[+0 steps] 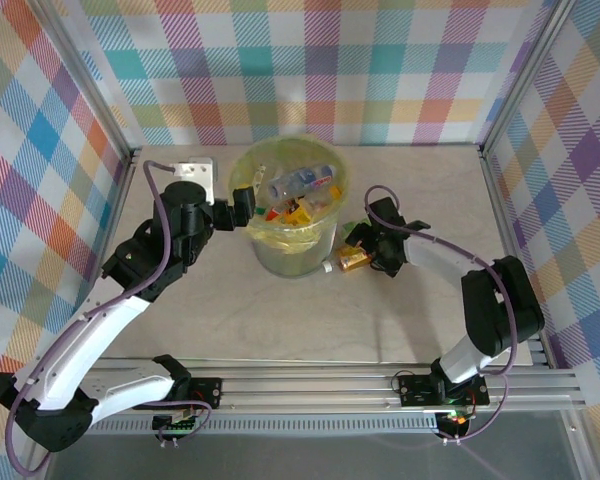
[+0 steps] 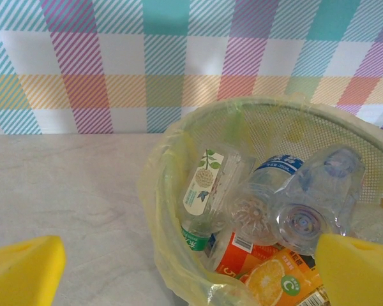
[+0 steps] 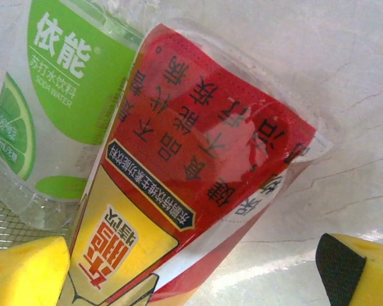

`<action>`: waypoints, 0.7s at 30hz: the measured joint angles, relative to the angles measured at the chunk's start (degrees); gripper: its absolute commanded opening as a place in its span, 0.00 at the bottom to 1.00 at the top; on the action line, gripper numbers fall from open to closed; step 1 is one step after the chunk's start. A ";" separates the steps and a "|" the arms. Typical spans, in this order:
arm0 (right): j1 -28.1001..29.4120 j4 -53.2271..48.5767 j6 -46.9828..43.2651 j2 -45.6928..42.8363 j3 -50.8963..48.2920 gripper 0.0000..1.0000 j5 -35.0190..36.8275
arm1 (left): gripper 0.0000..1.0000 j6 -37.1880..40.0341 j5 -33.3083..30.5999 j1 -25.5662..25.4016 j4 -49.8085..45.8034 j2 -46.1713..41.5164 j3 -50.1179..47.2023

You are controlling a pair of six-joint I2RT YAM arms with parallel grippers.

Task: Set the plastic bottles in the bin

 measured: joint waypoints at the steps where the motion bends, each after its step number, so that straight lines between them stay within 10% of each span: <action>1: 0.00 0.24 0.00 0.20 0.09 1.00 0.02 | 1.00 0.00 0.11 0.00 0.00 0.13 0.00; 21: -1.92 -2.32 -0.44 -2.93 -3.48 1.00 3.69 | 1.00 -0.04 0.55 0.00 0.00 0.72 0.00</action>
